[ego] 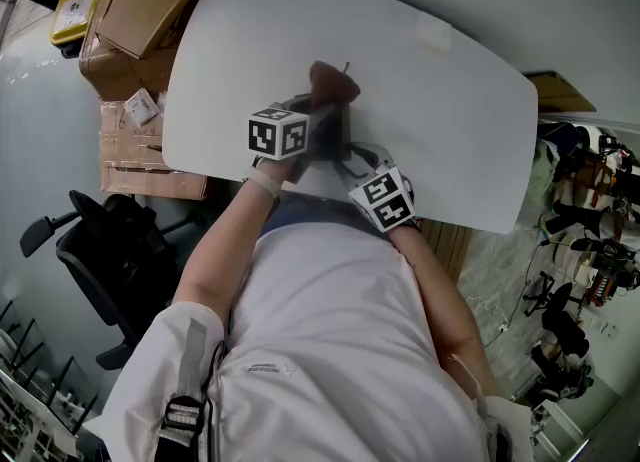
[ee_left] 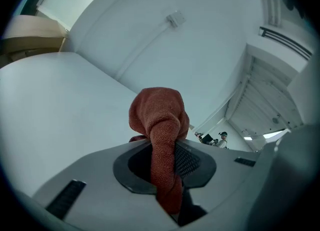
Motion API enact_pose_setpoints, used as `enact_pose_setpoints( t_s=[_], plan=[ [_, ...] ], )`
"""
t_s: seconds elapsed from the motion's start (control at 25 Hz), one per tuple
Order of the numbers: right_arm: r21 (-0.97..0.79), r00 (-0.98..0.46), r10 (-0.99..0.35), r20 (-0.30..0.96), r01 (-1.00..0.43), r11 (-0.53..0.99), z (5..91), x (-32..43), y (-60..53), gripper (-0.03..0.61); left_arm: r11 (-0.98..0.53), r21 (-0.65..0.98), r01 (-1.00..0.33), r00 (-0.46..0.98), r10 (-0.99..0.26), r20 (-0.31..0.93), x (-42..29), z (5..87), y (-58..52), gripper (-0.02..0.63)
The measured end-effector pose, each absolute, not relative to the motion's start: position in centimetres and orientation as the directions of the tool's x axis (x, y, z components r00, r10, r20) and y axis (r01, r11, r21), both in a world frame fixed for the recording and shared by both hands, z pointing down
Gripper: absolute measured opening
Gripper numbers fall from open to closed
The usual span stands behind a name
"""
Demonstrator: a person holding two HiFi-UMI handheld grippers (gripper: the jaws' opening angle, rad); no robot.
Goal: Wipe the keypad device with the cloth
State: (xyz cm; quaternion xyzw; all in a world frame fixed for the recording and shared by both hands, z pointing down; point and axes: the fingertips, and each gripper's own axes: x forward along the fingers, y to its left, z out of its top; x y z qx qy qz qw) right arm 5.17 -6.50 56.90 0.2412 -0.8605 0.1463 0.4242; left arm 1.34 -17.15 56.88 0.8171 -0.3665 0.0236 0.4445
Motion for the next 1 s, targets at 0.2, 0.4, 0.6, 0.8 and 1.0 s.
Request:
enact_pose_setpoints(
  t_s=[0.2,0.4,0.6,0.8,1.0],
  plan=[
    [-0.056,-0.529,-0.292,0.796,-0.546,0.836,56.8,5.1,-6.6,0.153,-0.327,0.715,-0.618,0.727,-0.583,0.362,1.0,57.2,-17.2,0.081],
    [-0.058,-0.526,-0.285,0.802,-0.542,0.838,56.9,5.1,-6.5,0.153,-0.282,0.714,-0.641,0.699,-0.598,0.392,-0.1,58.5,-16.9,0.081],
    [-0.066,-0.53,-0.277,0.802,-0.539,0.84,57.0,5.1,-6.5,0.153,-0.245,0.699,-0.672,0.669,-0.604,0.432,-1.5,60.1,-16.8,0.081],
    [-0.068,-0.529,-0.273,0.804,-0.537,0.841,57.0,5.0,-6.5,0.153,-0.21,0.688,-0.695,0.644,-0.607,0.466,-2.9,61.5,-16.5,0.081],
    [-0.07,-0.53,-0.269,0.804,-0.534,0.842,56.9,5.0,-6.5,0.153,-0.192,0.649,-0.736,0.609,-0.607,0.512,-4.1,62.7,-16.2,0.081]
  ],
)
